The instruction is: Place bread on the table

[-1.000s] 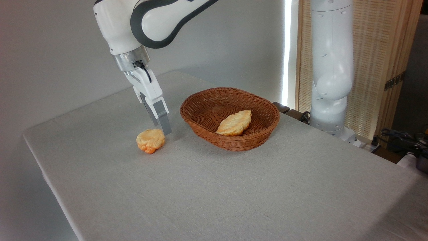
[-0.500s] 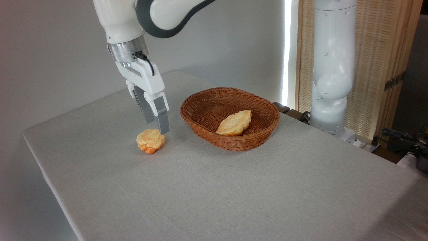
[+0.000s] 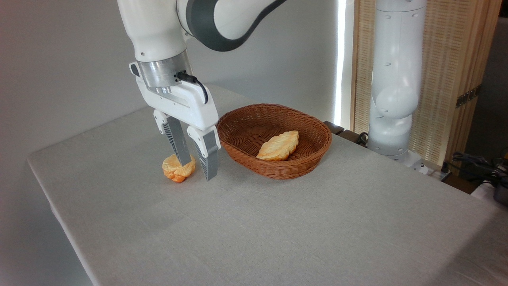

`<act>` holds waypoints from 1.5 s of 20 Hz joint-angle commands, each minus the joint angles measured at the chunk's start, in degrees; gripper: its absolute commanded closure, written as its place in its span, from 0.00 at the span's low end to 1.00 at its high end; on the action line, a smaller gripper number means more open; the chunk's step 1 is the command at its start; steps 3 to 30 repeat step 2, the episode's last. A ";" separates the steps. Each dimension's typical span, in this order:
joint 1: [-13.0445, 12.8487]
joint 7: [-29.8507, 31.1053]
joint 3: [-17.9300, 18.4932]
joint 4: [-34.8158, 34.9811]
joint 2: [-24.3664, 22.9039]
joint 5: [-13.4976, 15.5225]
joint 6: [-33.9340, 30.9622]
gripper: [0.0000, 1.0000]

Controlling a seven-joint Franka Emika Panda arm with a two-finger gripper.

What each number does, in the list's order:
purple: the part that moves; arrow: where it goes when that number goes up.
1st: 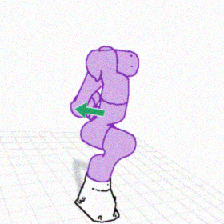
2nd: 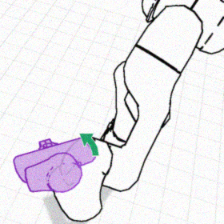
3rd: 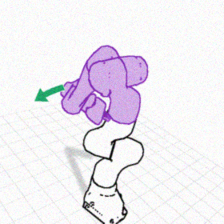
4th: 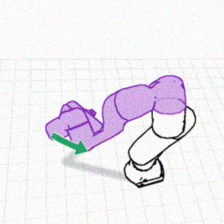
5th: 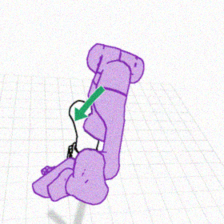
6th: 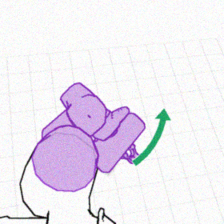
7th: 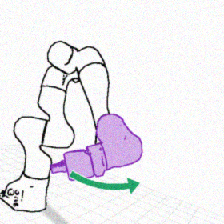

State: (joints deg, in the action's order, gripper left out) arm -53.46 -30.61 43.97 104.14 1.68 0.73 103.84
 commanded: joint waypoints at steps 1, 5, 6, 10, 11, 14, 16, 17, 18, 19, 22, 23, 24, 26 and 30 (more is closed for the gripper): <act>-0.59 -1.21 1.64 0.54 -0.62 -0.73 1.72 0.00; -0.59 -1.29 1.73 0.54 -0.62 -0.73 2.07 0.00; -0.59 -1.29 1.73 0.54 -0.62 -0.73 2.07 0.00; -0.59 -1.29 1.73 0.54 -0.62 -0.73 2.07 0.00; -0.59 -1.29 1.73 0.54 -0.62 -0.73 2.07 0.00; -0.59 -1.29 1.73 0.54 -0.62 -0.73 2.07 0.00; -0.59 -1.29 1.73 0.54 -0.62 -0.73 2.07 0.00; -0.59 -1.29 1.73 0.54 -0.62 -0.73 2.07 0.00; -0.59 -1.29 1.73 0.54 -0.62 -0.73 2.07 0.00; -0.59 -1.29 1.73 0.54 -0.62 -0.73 2.07 0.00; -0.59 -1.29 1.73 0.54 -0.62 -0.73 2.07 0.00; -0.59 -1.29 1.73 0.54 -0.62 -0.73 2.07 0.00; -0.59 -1.29 1.73 0.54 -0.62 -0.73 2.07 0.00; -0.59 -1.29 1.73 0.54 -0.62 -0.73 2.07 0.00; -0.59 -1.29 1.73 0.54 -0.62 -0.73 2.07 0.00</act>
